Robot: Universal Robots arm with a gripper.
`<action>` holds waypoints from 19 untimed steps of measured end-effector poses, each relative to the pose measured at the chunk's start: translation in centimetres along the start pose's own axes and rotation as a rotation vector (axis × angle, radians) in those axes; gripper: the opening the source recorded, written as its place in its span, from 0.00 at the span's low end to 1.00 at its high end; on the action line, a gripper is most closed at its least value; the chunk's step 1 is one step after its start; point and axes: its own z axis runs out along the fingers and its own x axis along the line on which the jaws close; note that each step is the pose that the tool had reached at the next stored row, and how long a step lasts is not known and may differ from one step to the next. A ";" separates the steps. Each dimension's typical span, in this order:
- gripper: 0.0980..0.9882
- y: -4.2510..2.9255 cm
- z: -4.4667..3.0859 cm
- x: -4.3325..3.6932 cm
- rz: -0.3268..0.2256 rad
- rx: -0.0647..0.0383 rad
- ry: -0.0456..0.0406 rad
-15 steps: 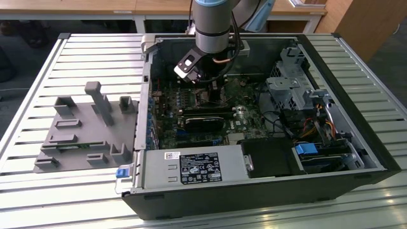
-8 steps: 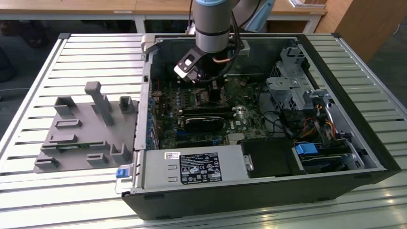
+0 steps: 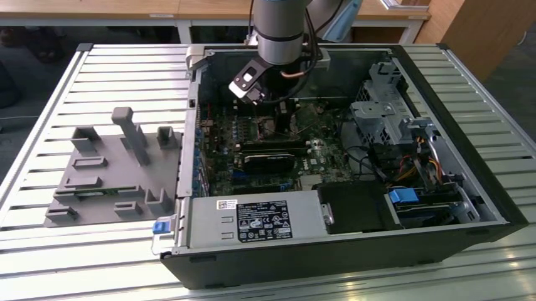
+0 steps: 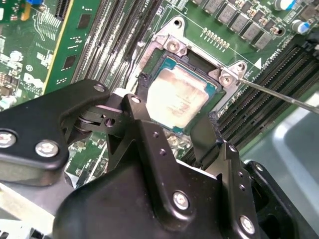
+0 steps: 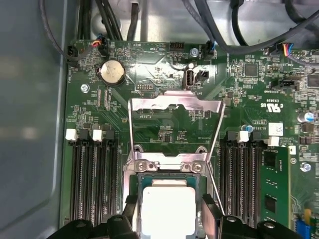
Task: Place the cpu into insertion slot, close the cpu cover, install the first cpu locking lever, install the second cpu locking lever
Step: 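Place the cpu into insertion slot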
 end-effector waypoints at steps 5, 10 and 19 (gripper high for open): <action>0.56 0.04 -0.58 -0.01 0.000 0.001 -0.0001; 0.36 0.06 -0.59 -0.03 0.000 0.002 -0.0008; 0.03 0.07 -0.71 -0.05 0.000 0.002 -0.0008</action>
